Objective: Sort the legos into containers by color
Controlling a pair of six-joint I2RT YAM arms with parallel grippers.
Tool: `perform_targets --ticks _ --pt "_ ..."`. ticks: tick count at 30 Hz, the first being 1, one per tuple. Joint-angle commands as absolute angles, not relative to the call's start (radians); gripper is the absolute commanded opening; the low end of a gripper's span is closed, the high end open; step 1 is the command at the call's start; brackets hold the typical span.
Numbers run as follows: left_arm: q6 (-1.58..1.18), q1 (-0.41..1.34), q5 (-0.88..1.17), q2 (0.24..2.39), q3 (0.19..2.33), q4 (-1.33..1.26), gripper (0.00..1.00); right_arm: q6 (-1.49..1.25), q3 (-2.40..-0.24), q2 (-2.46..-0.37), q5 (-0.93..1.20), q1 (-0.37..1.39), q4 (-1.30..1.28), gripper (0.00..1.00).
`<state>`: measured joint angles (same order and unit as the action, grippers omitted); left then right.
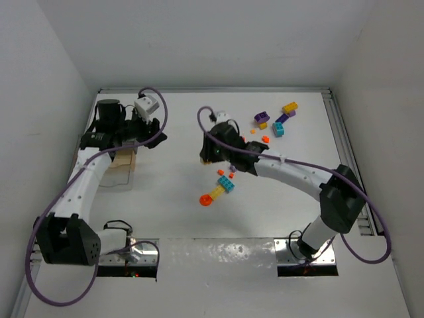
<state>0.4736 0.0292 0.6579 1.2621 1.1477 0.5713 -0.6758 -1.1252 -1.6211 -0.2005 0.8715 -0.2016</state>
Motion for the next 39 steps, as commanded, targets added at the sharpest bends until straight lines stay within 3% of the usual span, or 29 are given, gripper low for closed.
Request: perform_targets --ticks 1,4,10,18,25,29,30,36,39 --pt "0.329 0.029 0.823 1.128 1.048 0.251 0.52 -0.729 -1.261 -1.566 -0.277 0.83 -0.078 0.0" --pt "0.169 0.029 0.887 1.018 0.876 -0.064 0.72 -0.762 -1.322 -1.585 -0.348 0.827 -0.006 0.0" --pt "0.048 0.032 0.888 0.96 0.712 -0.268 0.83 -0.931 -1.328 -1.598 -0.266 0.827 0.164 0.0" --pt "-0.066 0.051 0.87 1.012 0.715 -0.406 0.83 -0.937 -1.353 -1.62 -0.244 0.885 0.179 0.0" --pt "-0.005 0.103 0.887 1.022 0.736 -0.325 0.77 -0.946 -1.367 -1.643 -0.236 0.899 0.198 0.0" --pt "-0.018 0.106 0.798 1.042 0.756 -0.301 0.6 -0.943 -1.376 -1.649 -0.229 0.905 0.196 0.0" --pt "-0.018 0.106 0.793 1.045 0.761 -0.298 0.47 -0.945 -1.376 -1.649 -0.227 0.905 0.196 0.0" --pt "0.001 0.106 0.808 1.055 0.793 -0.267 0.09 -0.951 -1.37 -1.649 -0.229 0.905 0.209 0.0" --pt "0.047 0.106 0.824 1.057 0.807 -0.241 0.0 -0.953 -1.368 -1.649 -0.238 0.905 0.213 0.0"
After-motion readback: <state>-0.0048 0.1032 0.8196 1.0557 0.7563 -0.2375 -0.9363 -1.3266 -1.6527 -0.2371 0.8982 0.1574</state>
